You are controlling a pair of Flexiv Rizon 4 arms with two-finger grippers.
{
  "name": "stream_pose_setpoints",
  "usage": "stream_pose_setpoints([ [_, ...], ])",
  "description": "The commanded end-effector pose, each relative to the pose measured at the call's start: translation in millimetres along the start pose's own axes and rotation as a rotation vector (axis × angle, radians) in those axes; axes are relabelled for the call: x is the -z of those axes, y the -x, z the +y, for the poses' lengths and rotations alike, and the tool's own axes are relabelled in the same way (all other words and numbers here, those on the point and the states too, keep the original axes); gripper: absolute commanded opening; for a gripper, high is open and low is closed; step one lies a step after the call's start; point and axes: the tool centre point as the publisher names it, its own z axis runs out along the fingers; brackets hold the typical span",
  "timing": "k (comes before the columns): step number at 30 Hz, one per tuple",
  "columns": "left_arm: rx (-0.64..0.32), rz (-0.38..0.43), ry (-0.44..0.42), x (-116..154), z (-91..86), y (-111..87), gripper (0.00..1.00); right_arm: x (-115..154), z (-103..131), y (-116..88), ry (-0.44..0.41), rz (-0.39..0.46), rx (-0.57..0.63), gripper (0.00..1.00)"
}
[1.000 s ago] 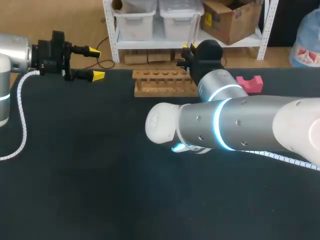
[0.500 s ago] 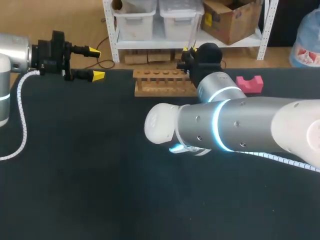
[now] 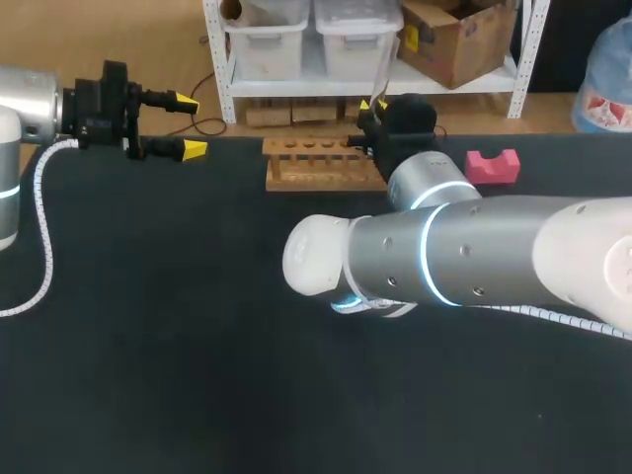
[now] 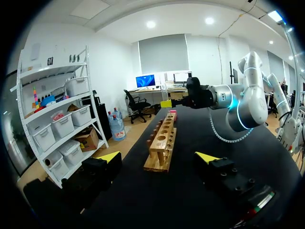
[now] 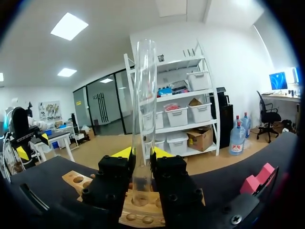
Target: Grasp the test tube, adjust it, and insert it.
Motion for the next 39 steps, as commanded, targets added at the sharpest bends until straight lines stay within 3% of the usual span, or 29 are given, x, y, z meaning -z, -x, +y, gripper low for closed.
stream_pose_setpoints([
  [1, -0.002, -0.002, 0.001, 0.5, -0.6, -0.9, 1.00, 0.3, -1.1, 2.0, 0.002, -0.008, 0.009, 0.00],
  [39, -0.002, -0.002, 0.001, 0.5, -0.6, -0.9, 1.00, -1.6, 2.5, -32.4, -0.008, 0.026, 0.041, 0.00],
])
